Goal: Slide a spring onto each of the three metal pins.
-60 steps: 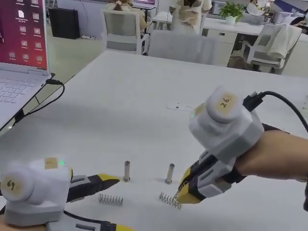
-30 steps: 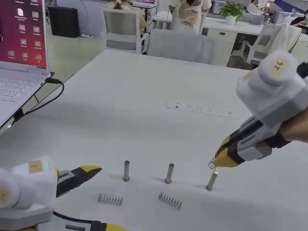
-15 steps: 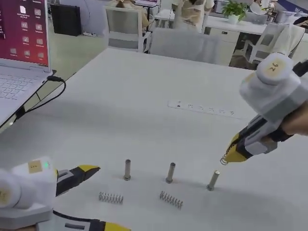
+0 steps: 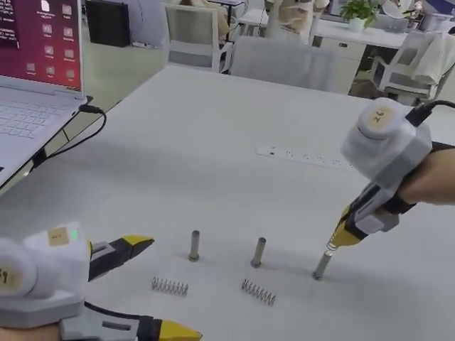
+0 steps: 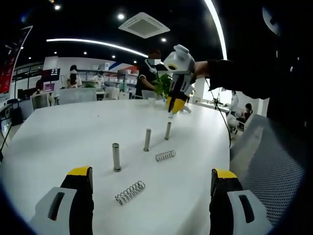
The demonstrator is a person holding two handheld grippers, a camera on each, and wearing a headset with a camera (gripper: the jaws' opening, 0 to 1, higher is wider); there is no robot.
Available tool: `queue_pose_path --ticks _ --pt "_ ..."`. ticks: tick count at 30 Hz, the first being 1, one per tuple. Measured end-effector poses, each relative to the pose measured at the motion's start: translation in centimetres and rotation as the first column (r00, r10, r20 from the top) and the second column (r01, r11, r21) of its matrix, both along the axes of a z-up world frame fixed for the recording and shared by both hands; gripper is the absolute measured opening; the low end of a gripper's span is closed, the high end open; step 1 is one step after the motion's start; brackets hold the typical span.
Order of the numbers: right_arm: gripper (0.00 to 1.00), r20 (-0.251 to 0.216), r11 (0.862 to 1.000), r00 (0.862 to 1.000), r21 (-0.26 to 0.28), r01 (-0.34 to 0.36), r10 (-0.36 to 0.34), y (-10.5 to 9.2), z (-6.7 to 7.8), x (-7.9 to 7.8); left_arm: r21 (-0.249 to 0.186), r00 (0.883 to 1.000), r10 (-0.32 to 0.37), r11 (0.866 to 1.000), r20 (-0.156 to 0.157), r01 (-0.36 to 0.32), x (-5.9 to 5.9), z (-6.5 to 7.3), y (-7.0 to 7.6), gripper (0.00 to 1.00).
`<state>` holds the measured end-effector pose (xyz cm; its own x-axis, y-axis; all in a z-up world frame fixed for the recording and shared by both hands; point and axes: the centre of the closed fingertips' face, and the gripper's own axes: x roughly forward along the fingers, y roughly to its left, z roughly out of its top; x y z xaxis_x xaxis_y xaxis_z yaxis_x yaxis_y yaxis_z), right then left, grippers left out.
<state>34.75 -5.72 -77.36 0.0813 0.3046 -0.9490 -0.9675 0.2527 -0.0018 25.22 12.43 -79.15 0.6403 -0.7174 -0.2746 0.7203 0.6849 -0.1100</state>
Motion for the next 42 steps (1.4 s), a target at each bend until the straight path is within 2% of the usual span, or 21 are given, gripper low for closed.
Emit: queue_pose_path --ticks 17,25,33,42 --pt "0.09 -0.027 1.0 1.0 -0.031 -0.004 0.004 -0.1 -1.6 -0.1 -0.006 1.0 0.001 1.0 -0.004 -0.001 -0.2 -0.1 0.0 0.98" --pt "0.09 -0.037 0.999 0.999 -0.047 -0.003 0.001 -0.1 -3.0 0.3 -0.007 1.0 0.0 1.0 -0.005 0.0 -0.2 -0.1 0.1 0.98" --pt "0.09 -0.045 0.998 0.999 -0.061 0.015 -0.018 -0.2 -5.0 0.5 -0.006 1.0 -0.005 1.0 -0.005 0.005 -0.2 0.0 0.0 0.98" --pt "0.09 -0.032 0.997 0.999 -0.072 0.021 -0.023 0.0 -6.6 0.6 -0.007 1.0 -0.006 1.0 -0.007 0.006 -0.3 -0.1 0.1 0.97"
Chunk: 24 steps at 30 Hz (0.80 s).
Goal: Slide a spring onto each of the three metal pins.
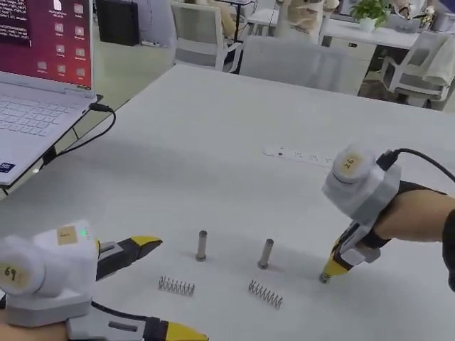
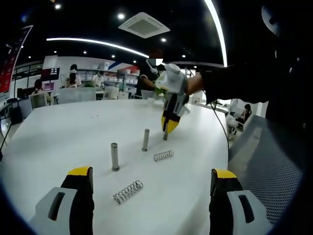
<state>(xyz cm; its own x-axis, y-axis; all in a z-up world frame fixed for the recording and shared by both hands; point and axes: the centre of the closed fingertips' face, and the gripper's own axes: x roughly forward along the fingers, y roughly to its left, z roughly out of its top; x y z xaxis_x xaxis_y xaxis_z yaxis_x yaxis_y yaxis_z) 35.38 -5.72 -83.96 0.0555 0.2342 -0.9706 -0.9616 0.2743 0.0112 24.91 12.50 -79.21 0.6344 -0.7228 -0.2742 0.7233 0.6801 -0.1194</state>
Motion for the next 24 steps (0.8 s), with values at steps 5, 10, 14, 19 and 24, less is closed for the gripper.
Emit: queue_pose_path --ticks 5,10,14,19,24 --pt "0.09 -0.003 1.0 1.0 -0.013 -0.003 0.003 -0.2 -0.5 -0.1 0.001 1.0 0.003 1.0 -0.002 -0.003 0.0 -0.1 0.2 0.97" --pt "0.09 -0.003 1.0 1.0 0.0 -0.001 0.001 -0.1 -0.4 0.0 0.001 1.0 0.003 1.0 -0.004 -0.003 0.0 -0.2 0.2 0.97" --pt "0.14 -0.004 1.0 1.0 0.003 -0.014 0.014 -0.1 -0.5 -0.1 0.0 1.0 0.002 1.0 -0.003 -0.002 0.0 -0.2 0.1 0.97" --pt "0.17 0.006 1.0 1.0 0.011 -0.015 0.015 -0.3 -0.3 -0.1 0.001 1.0 0.002 1.0 -0.006 -0.002 0.0 -0.3 0.1 0.97" --pt "0.19 0.03 0.999 0.999 0.029 -0.019 0.018 -0.1 0.7 0.0 0.001 1.0 0.001 1.0 -0.006 -0.001 0.0 -0.2 0.0 0.96"
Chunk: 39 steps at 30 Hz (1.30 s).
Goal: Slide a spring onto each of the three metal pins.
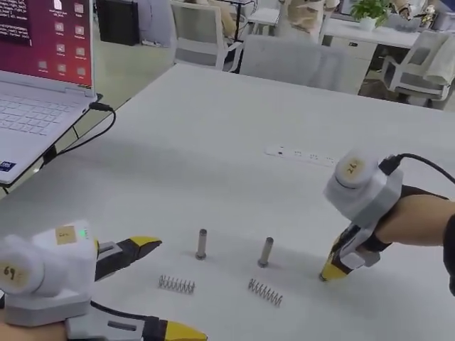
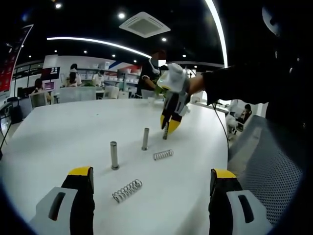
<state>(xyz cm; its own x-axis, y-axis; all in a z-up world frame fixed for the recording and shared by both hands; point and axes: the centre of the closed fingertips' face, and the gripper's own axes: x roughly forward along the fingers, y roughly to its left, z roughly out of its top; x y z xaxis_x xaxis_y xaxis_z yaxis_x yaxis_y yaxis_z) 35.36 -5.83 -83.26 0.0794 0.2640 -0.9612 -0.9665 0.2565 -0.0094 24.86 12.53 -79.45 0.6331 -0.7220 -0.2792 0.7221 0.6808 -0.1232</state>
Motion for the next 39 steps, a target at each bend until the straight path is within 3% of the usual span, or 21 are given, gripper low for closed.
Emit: queue_pose_path --ticks 15,25,34,39 --pt "0.22 0.099 0.996 0.992 0.047 -0.08 0.075 3.0 2.9 -0.5 0.001 1.0 -0.01 1.0 0.001 0.01 -0.1 0.2 -0.4 0.96" --pt "0.2 0.087 0.987 0.988 0.08 -0.136 0.129 6.1 4.0 -2.6 -0.002 1.0 -0.007 1.0 0.004 0.007 -0.1 0.3 -0.3 0.95" --pt "0.17 0.047 0.978 0.98 0.073 -0.196 0.193 8.3 2.6 -5.5 -0.001 1.0 -0.012 1.0 0.007 0.012 -0.2 0.3 -0.4 0.95" --pt "0.16 0.035 0.975 0.978 0.081 -0.206 0.204 9.4 1.7 -6.2 -0.001 1.0 -0.01 1.0 0.007 0.01 -0.2 0.3 -0.3 0.95"
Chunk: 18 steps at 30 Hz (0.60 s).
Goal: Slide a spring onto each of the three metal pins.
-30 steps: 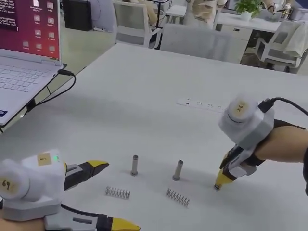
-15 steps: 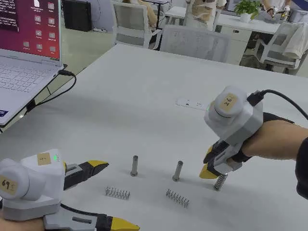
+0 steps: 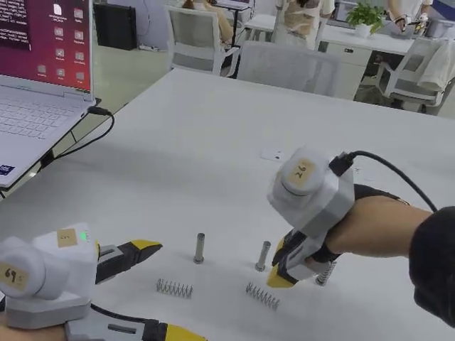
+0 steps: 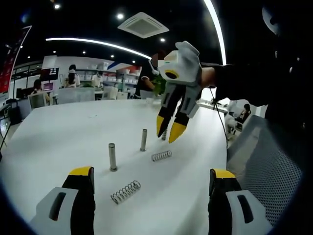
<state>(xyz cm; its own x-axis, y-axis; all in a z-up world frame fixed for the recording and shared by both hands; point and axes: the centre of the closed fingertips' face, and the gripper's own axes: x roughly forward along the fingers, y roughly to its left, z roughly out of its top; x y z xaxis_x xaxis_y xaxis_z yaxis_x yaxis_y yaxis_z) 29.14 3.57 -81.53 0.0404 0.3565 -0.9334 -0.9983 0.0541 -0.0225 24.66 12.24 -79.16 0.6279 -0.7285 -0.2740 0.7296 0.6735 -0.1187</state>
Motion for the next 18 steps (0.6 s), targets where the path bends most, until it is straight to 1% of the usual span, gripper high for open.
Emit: queue_pose_path --ticks 2,8,11,14,18 --pt "0.16 0.001 1.0 1.0 0.001 0.001 -0.001 0.4 -0.3 -0.1 -0.002 1.0 0.001 1.0 0.0 -0.001 0.0 0.0 0.1 0.95" --pt "0.15 -0.006 1.0 1.0 -0.005 0.017 -0.017 1.2 -1.5 0.2 -0.003 1.0 0.004 1.0 0.002 -0.004 0.0 0.1 0.2 0.95" --pt "0.15 -0.01 0.999 0.999 -0.008 0.033 -0.033 1.4 -2.1 0.4 -0.004 1.0 0.004 1.0 0.002 -0.004 0.0 0.1 0.2 0.95" --pt "0.15 -0.023 0.999 0.999 -0.016 0.047 -0.047 1.5 -2.7 0.3 -0.005 1.0 0.005 1.0 0.002 -0.005 0.0 0.0 0.3 0.95" --pt "0.14 -0.022 0.998 0.998 -0.027 0.059 -0.059 1.5 -3.4 0.3 -0.006 1.0 0.005 1.0 0.001 -0.005 0.0 0.0 0.2 0.95"
